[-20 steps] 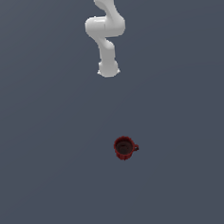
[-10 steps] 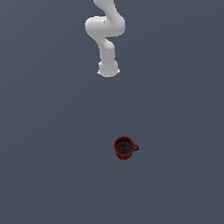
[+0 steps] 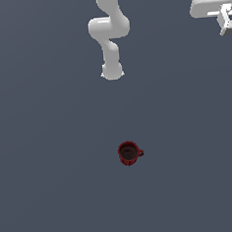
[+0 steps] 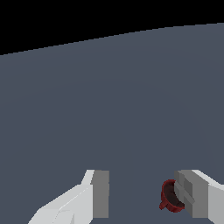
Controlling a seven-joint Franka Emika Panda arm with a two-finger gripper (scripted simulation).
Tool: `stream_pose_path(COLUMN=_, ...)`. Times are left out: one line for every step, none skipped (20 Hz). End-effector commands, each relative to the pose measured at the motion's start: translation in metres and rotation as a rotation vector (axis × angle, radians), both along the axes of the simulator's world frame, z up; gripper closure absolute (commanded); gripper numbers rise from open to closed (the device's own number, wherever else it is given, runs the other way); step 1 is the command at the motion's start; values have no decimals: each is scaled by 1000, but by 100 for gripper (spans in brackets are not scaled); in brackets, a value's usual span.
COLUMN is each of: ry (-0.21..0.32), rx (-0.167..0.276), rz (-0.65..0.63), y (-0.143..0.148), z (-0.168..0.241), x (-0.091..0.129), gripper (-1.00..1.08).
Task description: Pick up the object and move it to a goal position.
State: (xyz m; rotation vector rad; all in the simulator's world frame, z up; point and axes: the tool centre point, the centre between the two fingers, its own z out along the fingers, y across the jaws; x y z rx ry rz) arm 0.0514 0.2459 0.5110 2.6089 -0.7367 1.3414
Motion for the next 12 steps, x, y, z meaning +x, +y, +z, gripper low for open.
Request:
stream_pose_path(ry=29, rx=-19, rz=-38, y=-4, z=-46, x=16, gripper=-20)
stream_pose_path(ry=43, rx=-24, rz=-54, y=-7, z=-65, x=22, gripper=-20)
stream_pose_path(ry=57, rx=-30, rz=-70, y=-12, z=-85, x=28, gripper=-20)
stream_pose_path(ry=72, rx=-34, rz=-88, y=-17, z=-106, x=34, gripper=-20)
stream_pose_path(ry=88, rx=-39, rz=-106, y=-23, z=-126, x=39, gripper=-20)
stream_pose_path(ry=105, rx=-43, rz=-124, y=-30, z=-148, x=44, gripper=-20)
stream_pose_path(ry=122, rx=-46, rz=-144, y=-38, z=-170, x=49, gripper=-20)
stream_pose_path(ry=139, rx=-49, rz=-164, y=-46, z=-192, x=53, gripper=-20)
stream_pose_path(ry=157, rx=-51, rz=-184, y=-56, z=-213, x=56, gripper=-20)
stream_pose_path(ry=173, rx=-53, rz=-203, y=-65, z=-234, x=58, gripper=-20)
stream_pose_path(ry=190, rx=-54, rz=-222, y=-75, z=-254, x=60, gripper=-20)
stream_pose_path(ry=205, rx=-54, rz=-241, y=-84, z=-272, x=61, gripper=-20)
